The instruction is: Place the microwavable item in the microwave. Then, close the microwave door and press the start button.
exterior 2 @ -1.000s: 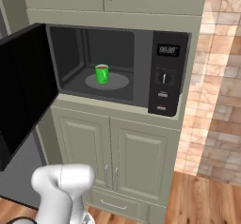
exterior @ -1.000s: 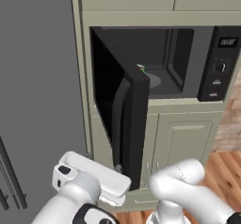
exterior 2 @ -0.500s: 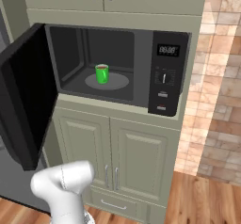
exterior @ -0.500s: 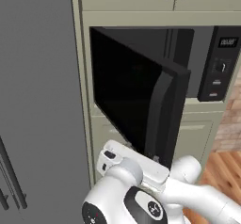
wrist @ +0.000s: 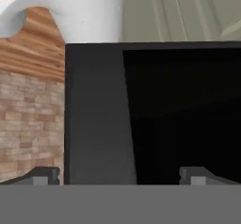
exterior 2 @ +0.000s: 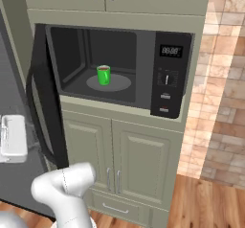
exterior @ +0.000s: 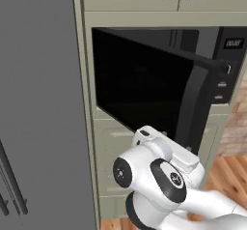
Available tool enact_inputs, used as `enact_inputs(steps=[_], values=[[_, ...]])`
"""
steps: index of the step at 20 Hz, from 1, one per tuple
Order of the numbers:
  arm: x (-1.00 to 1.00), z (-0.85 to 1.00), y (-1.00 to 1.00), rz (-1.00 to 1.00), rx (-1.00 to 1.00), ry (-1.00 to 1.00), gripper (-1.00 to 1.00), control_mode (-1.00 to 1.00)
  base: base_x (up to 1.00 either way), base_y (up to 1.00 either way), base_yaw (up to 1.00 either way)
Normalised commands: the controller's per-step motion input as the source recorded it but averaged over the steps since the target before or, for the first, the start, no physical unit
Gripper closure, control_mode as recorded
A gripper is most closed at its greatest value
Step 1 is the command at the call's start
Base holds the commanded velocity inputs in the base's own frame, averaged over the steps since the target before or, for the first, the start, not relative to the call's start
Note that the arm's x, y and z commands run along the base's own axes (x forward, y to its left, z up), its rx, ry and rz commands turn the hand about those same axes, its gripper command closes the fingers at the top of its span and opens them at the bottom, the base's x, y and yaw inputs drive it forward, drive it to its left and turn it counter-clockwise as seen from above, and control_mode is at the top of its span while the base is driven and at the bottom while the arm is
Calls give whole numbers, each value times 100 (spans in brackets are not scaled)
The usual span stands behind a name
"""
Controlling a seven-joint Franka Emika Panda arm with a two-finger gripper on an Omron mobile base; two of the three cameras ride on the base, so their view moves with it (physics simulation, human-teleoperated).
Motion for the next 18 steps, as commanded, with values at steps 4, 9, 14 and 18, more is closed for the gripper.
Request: enact_inputs(steps=[4,9,14,18], values=[[79,29,-49,-30,0,10,-100,-100,0,0,0],[70,30,-44,-16,0,0,-100,-100,0,0,0],[67,27,-38,-1,0,-7,-100,-100,0,0,0],[89,24,-29,0,0,-8,-100,-100,0,0,0]])
